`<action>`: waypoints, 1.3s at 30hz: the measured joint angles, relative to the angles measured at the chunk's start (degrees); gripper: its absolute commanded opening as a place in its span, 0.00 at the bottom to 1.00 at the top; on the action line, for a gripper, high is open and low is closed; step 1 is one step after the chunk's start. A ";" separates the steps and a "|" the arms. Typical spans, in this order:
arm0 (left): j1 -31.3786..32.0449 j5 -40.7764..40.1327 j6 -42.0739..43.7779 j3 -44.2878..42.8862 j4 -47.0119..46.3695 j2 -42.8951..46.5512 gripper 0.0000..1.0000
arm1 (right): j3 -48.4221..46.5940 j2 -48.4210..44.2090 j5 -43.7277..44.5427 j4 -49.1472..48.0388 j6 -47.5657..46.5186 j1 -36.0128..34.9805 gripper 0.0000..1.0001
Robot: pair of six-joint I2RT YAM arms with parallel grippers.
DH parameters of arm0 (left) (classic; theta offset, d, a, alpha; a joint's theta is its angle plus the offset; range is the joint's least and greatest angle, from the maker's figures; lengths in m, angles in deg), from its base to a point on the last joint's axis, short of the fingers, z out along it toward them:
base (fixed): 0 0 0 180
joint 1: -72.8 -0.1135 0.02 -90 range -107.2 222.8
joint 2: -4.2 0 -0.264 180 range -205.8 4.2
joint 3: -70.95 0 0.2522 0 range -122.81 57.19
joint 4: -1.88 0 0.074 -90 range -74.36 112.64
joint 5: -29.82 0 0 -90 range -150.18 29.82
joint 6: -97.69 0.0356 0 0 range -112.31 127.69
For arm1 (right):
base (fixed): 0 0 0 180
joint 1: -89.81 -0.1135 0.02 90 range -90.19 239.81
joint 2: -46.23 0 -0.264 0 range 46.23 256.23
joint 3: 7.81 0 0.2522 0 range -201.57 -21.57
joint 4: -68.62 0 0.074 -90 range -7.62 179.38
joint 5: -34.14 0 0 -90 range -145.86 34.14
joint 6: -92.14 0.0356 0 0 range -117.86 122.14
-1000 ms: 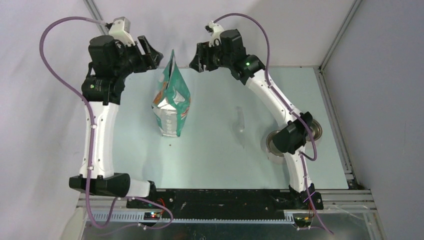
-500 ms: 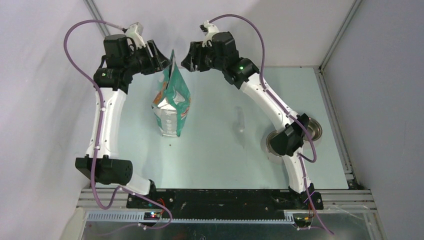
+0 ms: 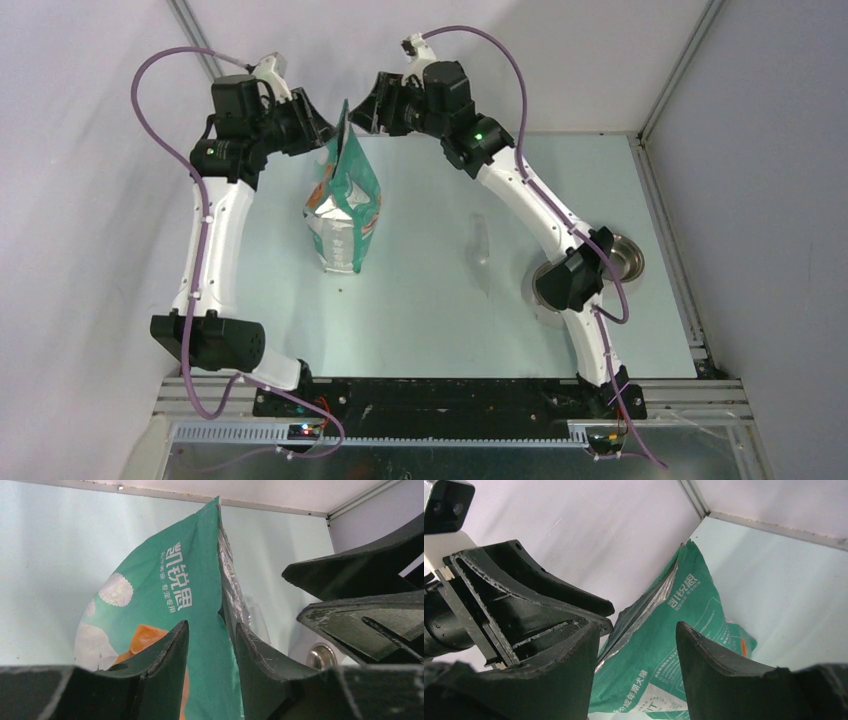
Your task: Serve the pet food
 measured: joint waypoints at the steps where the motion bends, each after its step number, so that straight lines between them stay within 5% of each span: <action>1: 0.00 0.02 -0.11 0.28 0.04 0.00 0.44 | 0.00 0.42 -0.07 -0.24 0.72 -0.09 0.60; 24: 0.02 3.56 -3.37 2.82 -1.22 -0.07 0.15 | 0.98 3.41 -1.90 -1.77 5.27 -1.62 0.49; 33: 0.02 4.35 -3.56 2.89 -1.31 -0.07 0.13 | 1.64 3.45 -0.96 -2.14 5.40 -1.86 0.49; 39: 0.20 5.01 -3.76 4.26 -2.49 -0.04 0.01 | 1.88 3.52 -0.33 -2.60 5.66 -2.12 0.34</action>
